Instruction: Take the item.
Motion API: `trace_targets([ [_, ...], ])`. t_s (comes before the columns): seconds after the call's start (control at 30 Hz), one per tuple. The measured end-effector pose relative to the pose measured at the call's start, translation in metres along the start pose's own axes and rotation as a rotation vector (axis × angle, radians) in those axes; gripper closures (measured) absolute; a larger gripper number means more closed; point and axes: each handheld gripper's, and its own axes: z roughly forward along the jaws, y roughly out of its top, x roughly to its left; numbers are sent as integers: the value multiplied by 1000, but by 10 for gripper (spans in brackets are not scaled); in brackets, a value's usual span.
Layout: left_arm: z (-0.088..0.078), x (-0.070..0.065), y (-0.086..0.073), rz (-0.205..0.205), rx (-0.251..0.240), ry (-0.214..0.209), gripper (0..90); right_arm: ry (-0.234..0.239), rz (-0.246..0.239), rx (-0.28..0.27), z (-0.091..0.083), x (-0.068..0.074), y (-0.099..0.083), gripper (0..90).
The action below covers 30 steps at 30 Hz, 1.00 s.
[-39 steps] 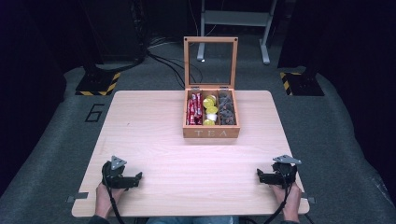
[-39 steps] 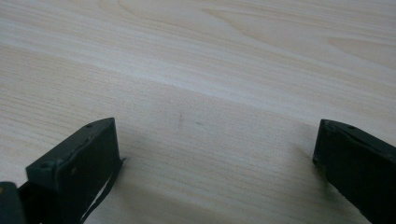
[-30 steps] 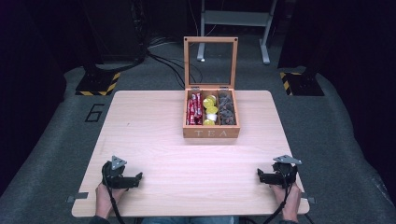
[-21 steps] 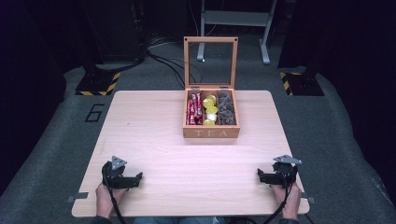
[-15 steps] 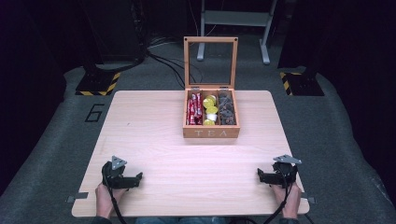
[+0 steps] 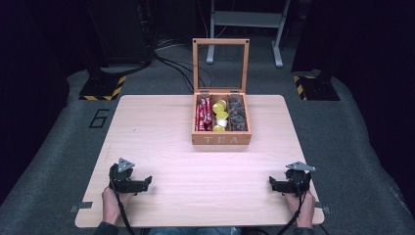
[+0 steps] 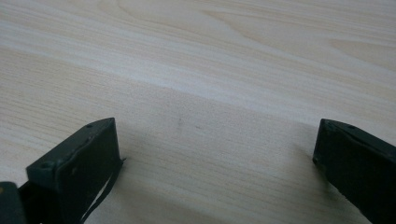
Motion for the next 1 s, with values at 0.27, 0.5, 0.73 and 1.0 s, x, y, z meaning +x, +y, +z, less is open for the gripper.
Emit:
trace_targets([
  [0.27,-1,-13,25,13,-21,-32,12,-2,6,2,0,1,0,0],
  [0.5,5,-23,57,30,-36,-64,19,-2,4,1,0,0,0,0],
  [0.73,11,-32,82,35,-47,-89,21,-5,18,-5,0,1,0,0],
  [1.0,25,-46,107,45,-72,-107,31,-7,20,-6,0,1,0,0],
])
